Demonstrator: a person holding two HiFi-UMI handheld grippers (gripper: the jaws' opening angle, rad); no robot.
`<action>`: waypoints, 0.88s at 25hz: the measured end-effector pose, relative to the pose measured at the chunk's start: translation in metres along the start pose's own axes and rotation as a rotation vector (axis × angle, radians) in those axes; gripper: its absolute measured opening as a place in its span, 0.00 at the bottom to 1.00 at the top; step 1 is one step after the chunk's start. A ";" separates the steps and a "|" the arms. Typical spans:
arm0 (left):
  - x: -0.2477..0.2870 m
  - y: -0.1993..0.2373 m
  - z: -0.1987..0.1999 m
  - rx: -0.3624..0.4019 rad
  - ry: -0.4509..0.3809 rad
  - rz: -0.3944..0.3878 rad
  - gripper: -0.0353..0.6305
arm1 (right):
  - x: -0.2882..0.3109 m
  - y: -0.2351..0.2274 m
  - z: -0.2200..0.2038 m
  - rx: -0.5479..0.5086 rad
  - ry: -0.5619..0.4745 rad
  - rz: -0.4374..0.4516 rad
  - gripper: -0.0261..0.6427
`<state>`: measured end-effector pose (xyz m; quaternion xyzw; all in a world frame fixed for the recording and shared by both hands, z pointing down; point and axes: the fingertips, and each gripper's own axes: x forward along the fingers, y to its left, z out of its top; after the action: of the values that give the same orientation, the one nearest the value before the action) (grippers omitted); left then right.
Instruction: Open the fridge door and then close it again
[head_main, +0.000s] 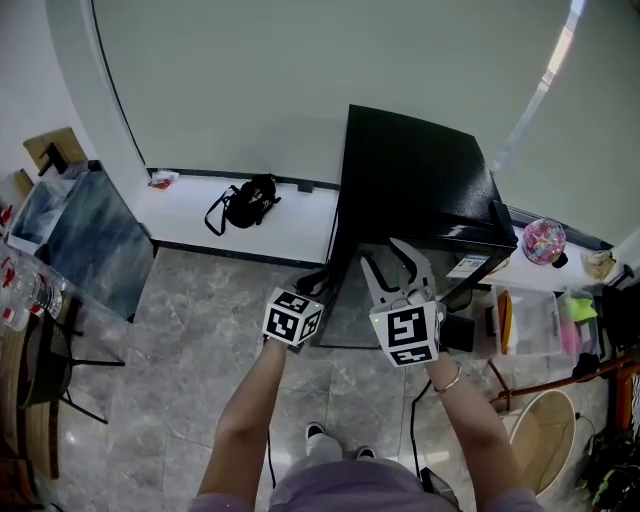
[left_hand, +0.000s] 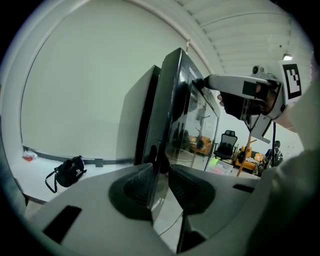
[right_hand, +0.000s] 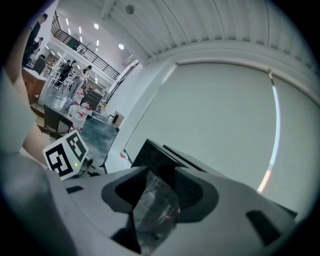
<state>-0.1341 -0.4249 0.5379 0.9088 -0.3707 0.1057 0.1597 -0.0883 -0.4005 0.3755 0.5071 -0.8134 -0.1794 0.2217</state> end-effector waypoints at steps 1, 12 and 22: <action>0.001 0.002 0.001 0.001 0.000 -0.001 0.17 | 0.002 -0.001 0.000 0.003 0.001 -0.001 0.31; 0.014 0.014 0.007 0.000 0.002 0.007 0.18 | 0.016 -0.008 -0.002 0.035 0.006 -0.010 0.31; 0.015 0.019 0.005 -0.061 -0.036 0.045 0.18 | 0.020 -0.011 -0.002 0.077 -0.001 -0.009 0.31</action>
<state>-0.1371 -0.4492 0.5419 0.8967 -0.3970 0.0814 0.1783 -0.0865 -0.4234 0.3751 0.5190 -0.8174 -0.1492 0.2004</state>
